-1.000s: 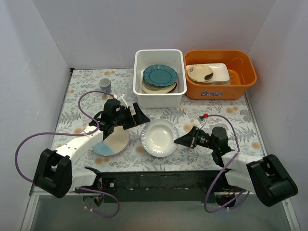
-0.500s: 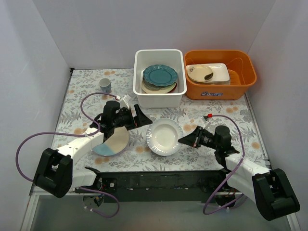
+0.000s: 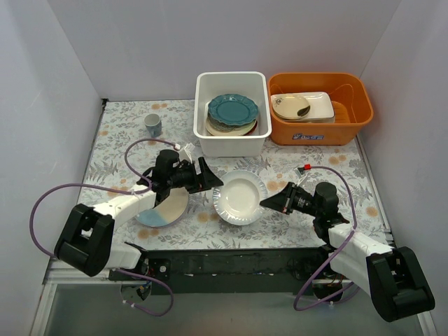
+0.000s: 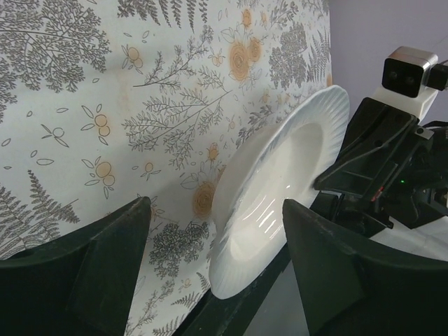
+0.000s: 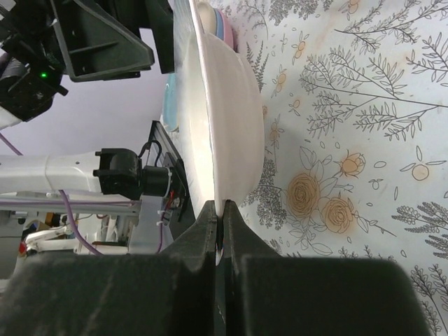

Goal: Place the plates into the plastic bin on the countertop
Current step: Pick up the plate from the corner of the board, then place the plate in the plastic bin.

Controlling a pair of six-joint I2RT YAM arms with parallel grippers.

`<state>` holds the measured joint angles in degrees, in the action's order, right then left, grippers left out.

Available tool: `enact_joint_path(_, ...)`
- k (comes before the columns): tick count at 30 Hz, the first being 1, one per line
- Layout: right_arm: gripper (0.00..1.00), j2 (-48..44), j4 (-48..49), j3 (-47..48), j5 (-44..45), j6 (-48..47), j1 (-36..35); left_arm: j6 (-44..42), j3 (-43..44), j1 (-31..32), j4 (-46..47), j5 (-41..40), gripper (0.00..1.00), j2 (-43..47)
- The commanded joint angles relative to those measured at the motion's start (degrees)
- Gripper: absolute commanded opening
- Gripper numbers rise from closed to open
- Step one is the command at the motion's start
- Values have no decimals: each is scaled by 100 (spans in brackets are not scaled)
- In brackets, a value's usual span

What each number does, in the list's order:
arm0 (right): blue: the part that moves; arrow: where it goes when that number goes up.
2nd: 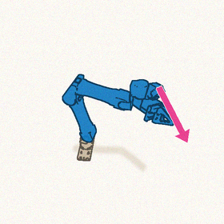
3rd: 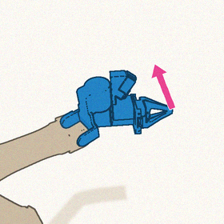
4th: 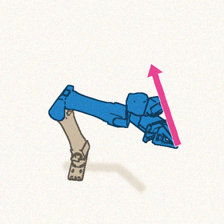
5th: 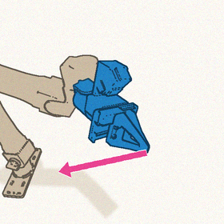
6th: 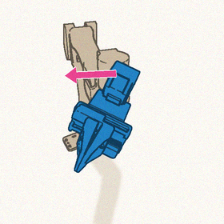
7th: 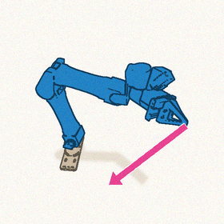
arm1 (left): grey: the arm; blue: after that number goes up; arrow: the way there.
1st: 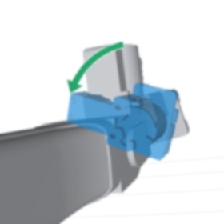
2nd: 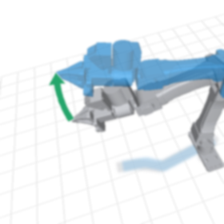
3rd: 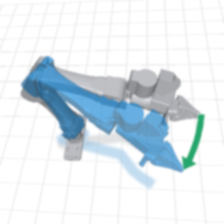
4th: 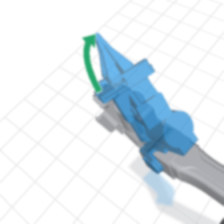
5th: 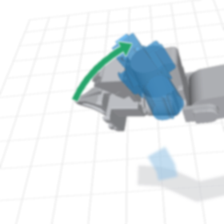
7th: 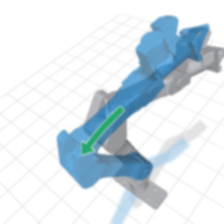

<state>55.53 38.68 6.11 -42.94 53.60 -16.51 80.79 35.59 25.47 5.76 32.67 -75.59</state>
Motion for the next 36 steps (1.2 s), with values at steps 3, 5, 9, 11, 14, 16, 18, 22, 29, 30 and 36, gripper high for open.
enact_joint_path(3,1,28,1089,163,-347,273,52,33,-17,221,399,240,64,-131)
enact_joint_path(5,1,81,1203,154,-356,317,43,42,0,309,443,232,61,-184)
enact_joint_path(9,1,134,1292,119,-373,352,52,68,18,397,505,232,48,-315)
enact_joint_path(11,1,160,1300,119,-373,352,52,77,35,432,514,240,44,-368)
enact_joint_path(14,1,195,1335,110,-382,370,52,77,70,467,523,240,33,-412)
enact_joint_path(16,1,213,1344,101,-382,353,52,77,88,485,531,240,23,-439)
enact_joint_path(18,1,239,1362,110,-391,352,60,86,105,494,531,232,12,-465)
enact_joint_path(22,1,274,1379,92,-364,344,78,103,106,502,514,188,0,-483)
enact_joint_path(29,1,309,1379,75,-364,344,96,94,132,520,479,179,0,-553)
enact_joint_path(30,1,301,1388,57,-356,344,104,94,132,520,487,179,0,-562)
enact_joint_path(36,11,274,1195,83,-303,230,104,121,211,537,496,231,0,-527)
